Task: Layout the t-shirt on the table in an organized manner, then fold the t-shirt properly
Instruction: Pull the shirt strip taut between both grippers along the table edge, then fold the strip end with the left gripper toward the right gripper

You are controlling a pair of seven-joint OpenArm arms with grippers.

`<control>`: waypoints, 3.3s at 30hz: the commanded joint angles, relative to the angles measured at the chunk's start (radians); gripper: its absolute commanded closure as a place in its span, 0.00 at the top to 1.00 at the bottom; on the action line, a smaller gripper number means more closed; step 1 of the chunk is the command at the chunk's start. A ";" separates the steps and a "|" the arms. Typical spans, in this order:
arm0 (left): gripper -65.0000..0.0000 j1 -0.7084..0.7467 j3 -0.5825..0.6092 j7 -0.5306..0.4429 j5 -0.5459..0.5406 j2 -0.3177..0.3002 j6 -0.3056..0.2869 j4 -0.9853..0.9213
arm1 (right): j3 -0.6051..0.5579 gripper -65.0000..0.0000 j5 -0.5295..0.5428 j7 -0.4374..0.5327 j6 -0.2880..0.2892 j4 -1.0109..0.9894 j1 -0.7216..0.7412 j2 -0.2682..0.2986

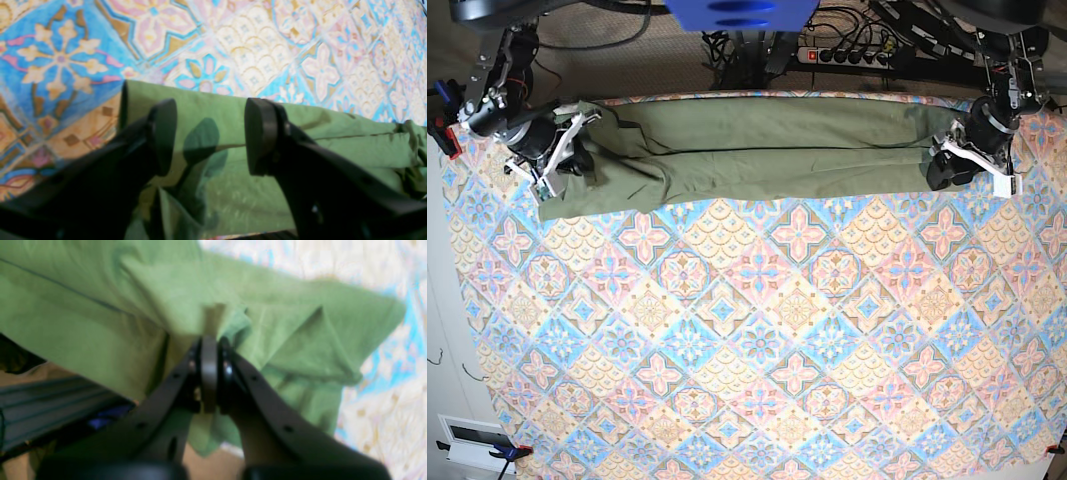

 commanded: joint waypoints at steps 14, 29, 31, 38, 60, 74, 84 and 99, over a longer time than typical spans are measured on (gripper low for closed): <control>0.48 0.002 -0.029 0.071 -0.022 -0.084 -0.007 0.021 | 0.014 0.52 -0.126 -0.039 0.003 0.020 -0.004 0.015; 0.52 -0.011 -0.239 0.349 -0.070 -0.165 -0.009 -0.030 | 0.126 0.39 -0.126 -0.034 0.003 0.023 -0.004 0.012; 0.62 -0.046 -0.205 0.372 -0.065 -0.168 -0.009 -0.062 | 0.126 0.39 -0.125 -0.034 0.003 0.028 -0.002 0.012; 0.70 -0.121 -0.107 0.412 -0.068 -0.162 -0.015 -0.159 | 0.125 0.38 -0.125 -0.034 0.003 0.028 -0.001 0.011; 0.70 -0.124 -0.013 0.381 0.024 -0.096 -0.015 -0.199 | 0.125 0.38 -0.125 -0.034 0.003 0.028 0.006 0.011; 0.62 -0.130 -0.013 0.386 0.042 -0.040 -0.024 -0.274 | 0.130 0.38 -0.074 -0.034 0.003 0.028 0.006 0.011; 0.16 -0.129 0.021 0.380 -0.028 -0.046 -0.190 -0.274 | 0.130 0.38 -0.072 -0.034 0.003 0.028 0.004 0.011; 0.00 -0.255 -0.340 0.376 0.056 -0.041 -0.184 -0.349 | 0.130 0.39 -0.022 -0.034 0.003 0.029 0.006 0.011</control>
